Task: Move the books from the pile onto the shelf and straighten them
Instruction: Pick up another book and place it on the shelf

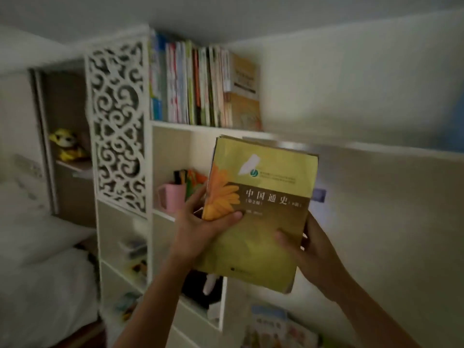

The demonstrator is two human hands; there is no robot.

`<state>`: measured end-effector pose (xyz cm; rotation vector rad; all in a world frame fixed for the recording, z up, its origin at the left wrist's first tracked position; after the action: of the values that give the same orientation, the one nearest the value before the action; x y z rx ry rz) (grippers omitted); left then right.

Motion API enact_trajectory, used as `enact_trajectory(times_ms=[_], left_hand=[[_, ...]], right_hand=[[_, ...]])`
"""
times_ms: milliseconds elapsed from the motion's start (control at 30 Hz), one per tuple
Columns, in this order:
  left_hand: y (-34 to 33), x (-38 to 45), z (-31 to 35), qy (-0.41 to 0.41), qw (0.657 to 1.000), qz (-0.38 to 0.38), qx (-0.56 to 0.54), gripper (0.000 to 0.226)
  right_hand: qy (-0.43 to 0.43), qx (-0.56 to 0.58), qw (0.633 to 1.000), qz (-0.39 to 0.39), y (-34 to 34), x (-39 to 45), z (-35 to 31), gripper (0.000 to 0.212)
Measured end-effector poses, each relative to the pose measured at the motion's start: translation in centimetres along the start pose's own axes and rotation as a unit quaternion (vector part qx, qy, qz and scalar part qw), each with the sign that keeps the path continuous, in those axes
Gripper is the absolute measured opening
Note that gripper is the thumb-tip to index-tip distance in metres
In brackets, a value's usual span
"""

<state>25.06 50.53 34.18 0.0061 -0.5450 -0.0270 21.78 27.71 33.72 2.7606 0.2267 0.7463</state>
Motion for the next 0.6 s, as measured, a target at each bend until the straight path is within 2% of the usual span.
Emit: enact_trajectory(times_ms=[67,200,367,533,600], left_hand=[[2.2,2.0,3.7,-0.018,1.0,0.019,0.008,0.08],[3.8,7.6,10.0,-0.061,0.997,0.025,-0.031,0.048],[3.1,17.6,14.8,-0.109,0.993,0.02,-0.029,0.052],[0.6,26.4,15.0,-0.148,0.985,0.029,0.086,0.083],[-0.4,28.5,14.0,-0.146,0.983,0.033,0.106,0.078]], right_hand=[[0.043,-0.019,0.999,0.0,-0.6,3.0,-4.2,0.056],[0.112,-0.051,0.992,0.024,1.1,9.4,-12.0,0.05],[0.133,-0.074,0.988,0.008,5.5,18.7,-17.9,0.05],[0.083,-0.062,0.995,0.014,10.4,26.0,-16.3,0.055],[0.055,-0.048,0.997,0.014,11.8,28.1,-13.9,0.053]])
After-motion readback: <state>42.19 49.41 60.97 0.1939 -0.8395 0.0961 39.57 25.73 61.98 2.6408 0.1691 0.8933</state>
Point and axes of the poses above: each hand's wrist, its own x-axis towards the middle knuckle, its own y-axis out of the back of the hand, z = x × y, the point moved 10 cm from there along x, towards the middle knuckle, and after that the axes turned 10 degrees about -z, right-handed, at the moved point
